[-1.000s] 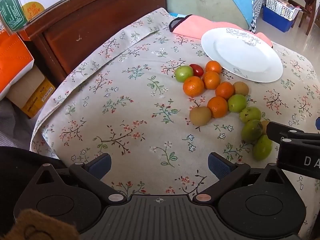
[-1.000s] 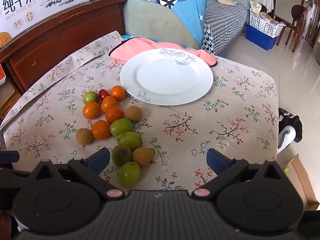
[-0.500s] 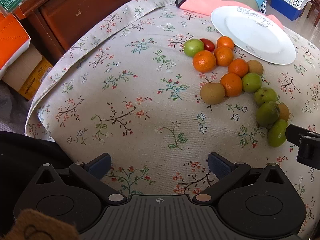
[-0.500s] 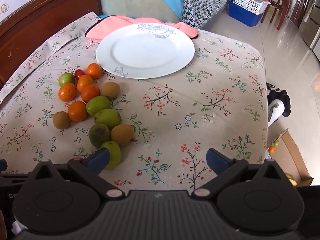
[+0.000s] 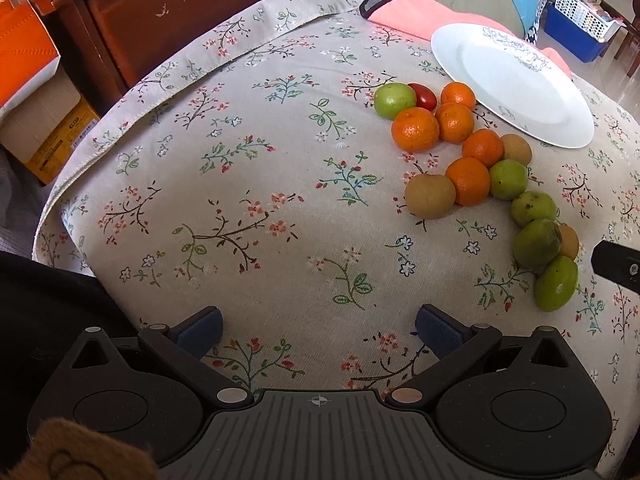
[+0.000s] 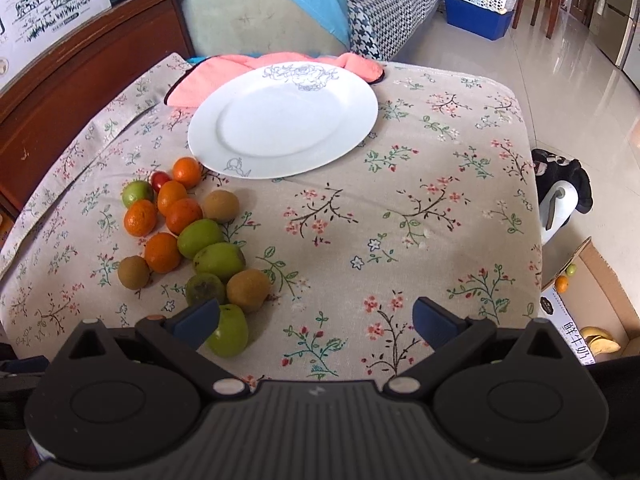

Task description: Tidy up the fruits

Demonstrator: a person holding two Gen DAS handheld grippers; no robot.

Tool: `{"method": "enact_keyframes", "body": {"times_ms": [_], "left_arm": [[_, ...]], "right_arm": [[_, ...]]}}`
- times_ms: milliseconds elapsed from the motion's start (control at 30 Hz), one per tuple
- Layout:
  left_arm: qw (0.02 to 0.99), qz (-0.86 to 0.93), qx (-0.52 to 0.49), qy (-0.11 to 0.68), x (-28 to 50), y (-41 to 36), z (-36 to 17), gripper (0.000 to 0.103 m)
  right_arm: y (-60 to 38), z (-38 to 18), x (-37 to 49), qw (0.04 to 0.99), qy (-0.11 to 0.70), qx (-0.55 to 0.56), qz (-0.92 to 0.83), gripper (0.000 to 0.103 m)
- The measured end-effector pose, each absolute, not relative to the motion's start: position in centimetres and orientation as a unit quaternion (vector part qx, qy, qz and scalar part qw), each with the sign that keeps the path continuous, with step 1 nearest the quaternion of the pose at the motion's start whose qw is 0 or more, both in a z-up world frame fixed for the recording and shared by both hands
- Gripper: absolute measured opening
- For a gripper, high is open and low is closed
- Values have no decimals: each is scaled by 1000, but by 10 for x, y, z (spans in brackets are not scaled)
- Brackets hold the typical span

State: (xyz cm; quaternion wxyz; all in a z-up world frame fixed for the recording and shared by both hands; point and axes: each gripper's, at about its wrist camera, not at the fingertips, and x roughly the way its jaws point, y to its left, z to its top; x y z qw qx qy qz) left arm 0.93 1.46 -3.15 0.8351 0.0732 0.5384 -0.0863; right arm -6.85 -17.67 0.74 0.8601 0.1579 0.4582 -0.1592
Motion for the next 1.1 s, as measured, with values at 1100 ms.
{"method": "enact_keyframes", "body": {"times_ms": [1100], "left_arm": [[863, -112, 69, 488, 1, 13, -10, 103]], "right_arm": [[-175, 14, -88, 882, 423, 112, -176, 101]]}}
